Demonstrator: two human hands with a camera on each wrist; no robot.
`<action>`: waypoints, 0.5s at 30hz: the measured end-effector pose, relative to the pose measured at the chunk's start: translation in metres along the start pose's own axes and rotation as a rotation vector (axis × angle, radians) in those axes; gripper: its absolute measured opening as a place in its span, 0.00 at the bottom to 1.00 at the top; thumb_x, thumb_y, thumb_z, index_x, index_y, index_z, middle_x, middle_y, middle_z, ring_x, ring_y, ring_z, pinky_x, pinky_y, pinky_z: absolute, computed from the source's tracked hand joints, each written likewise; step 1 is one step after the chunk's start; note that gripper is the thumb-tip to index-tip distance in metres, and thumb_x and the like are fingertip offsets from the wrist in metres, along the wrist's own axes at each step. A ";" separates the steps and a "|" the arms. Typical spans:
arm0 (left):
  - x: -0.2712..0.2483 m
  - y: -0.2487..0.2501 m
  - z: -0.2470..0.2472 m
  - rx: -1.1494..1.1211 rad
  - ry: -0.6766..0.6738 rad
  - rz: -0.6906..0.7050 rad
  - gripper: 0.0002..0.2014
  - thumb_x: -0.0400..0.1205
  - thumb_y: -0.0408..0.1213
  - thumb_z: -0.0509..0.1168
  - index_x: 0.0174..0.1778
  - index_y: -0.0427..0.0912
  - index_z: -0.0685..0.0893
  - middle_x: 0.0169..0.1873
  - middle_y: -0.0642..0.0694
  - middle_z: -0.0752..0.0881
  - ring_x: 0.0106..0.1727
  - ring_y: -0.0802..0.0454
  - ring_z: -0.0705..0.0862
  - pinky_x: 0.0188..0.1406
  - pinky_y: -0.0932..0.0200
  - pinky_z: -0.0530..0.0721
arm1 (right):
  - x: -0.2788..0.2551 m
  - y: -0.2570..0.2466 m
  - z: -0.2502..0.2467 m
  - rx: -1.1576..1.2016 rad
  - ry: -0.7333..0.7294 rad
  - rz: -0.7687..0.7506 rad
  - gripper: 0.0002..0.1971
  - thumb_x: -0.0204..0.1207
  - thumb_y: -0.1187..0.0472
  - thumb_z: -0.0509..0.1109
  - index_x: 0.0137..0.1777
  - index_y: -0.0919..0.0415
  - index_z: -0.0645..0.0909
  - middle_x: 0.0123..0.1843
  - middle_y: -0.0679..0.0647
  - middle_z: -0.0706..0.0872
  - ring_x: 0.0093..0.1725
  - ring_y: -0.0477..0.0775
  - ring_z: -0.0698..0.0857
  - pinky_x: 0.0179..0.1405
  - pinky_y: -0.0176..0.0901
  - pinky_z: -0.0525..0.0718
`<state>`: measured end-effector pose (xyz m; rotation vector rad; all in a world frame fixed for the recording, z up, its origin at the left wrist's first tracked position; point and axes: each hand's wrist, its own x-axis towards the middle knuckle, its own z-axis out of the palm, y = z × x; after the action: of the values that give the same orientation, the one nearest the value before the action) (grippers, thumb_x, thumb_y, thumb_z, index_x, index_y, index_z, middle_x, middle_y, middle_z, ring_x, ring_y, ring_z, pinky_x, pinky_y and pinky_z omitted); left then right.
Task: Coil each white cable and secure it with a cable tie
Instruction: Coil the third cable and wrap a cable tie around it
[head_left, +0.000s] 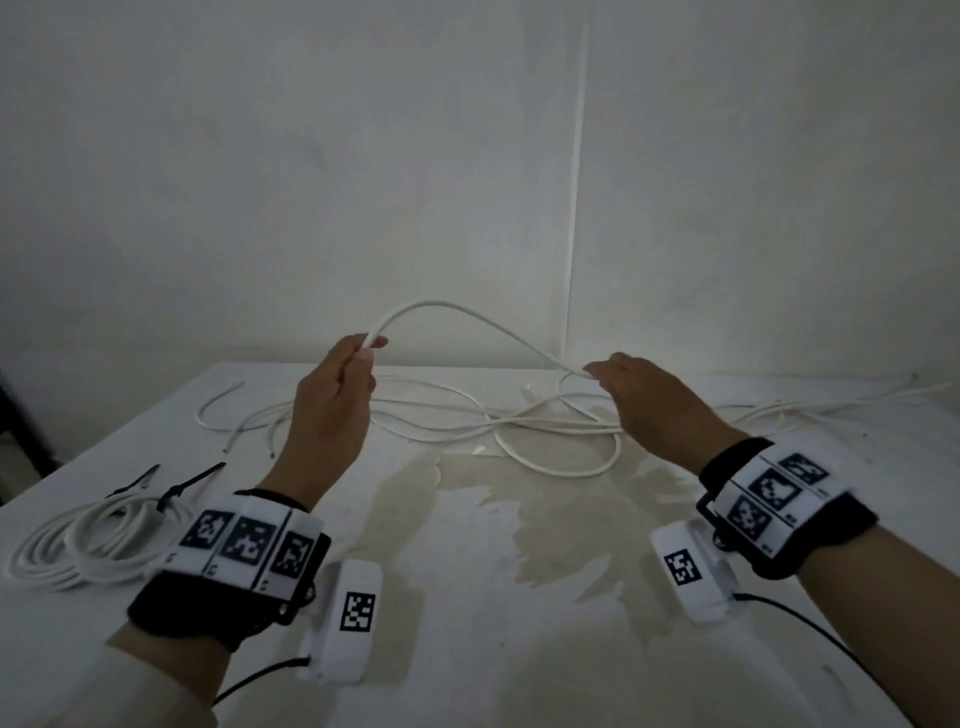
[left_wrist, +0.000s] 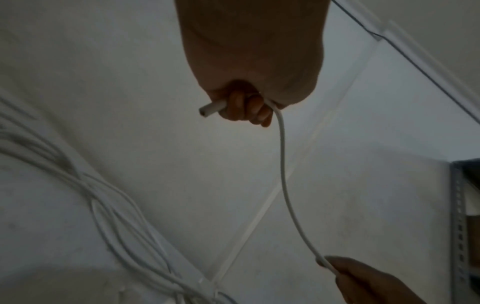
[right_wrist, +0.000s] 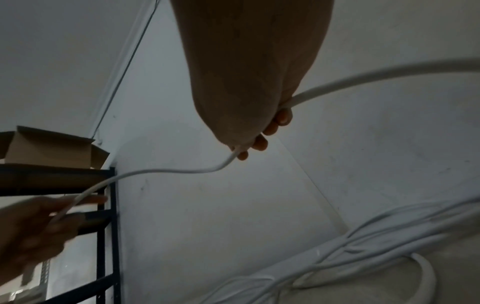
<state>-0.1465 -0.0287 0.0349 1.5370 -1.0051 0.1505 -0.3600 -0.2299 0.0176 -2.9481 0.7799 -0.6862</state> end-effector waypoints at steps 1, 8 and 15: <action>0.000 0.003 0.004 -0.021 -0.007 -0.002 0.14 0.86 0.31 0.50 0.55 0.45 0.81 0.24 0.47 0.70 0.20 0.63 0.68 0.21 0.72 0.63 | 0.000 -0.004 0.001 0.000 0.005 -0.006 0.19 0.81 0.71 0.58 0.71 0.64 0.73 0.56 0.64 0.80 0.54 0.65 0.80 0.51 0.55 0.77; 0.002 0.008 0.016 0.106 -0.150 0.069 0.16 0.86 0.35 0.55 0.67 0.42 0.79 0.27 0.54 0.75 0.27 0.70 0.76 0.30 0.78 0.71 | -0.011 -0.009 0.008 -0.245 0.113 -0.303 0.15 0.51 0.79 0.73 0.36 0.61 0.84 0.28 0.56 0.77 0.22 0.57 0.77 0.20 0.36 0.61; -0.006 0.019 0.037 0.142 -0.276 0.032 0.14 0.86 0.36 0.55 0.65 0.45 0.81 0.27 0.54 0.75 0.26 0.74 0.75 0.28 0.78 0.71 | -0.012 -0.030 0.002 -0.052 0.050 -0.455 0.08 0.63 0.74 0.73 0.39 0.62 0.85 0.31 0.54 0.82 0.27 0.56 0.78 0.21 0.37 0.73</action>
<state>-0.1792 -0.0560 0.0362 1.7027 -1.2587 0.0323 -0.3545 -0.1985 0.0141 -3.1940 0.1197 -0.7651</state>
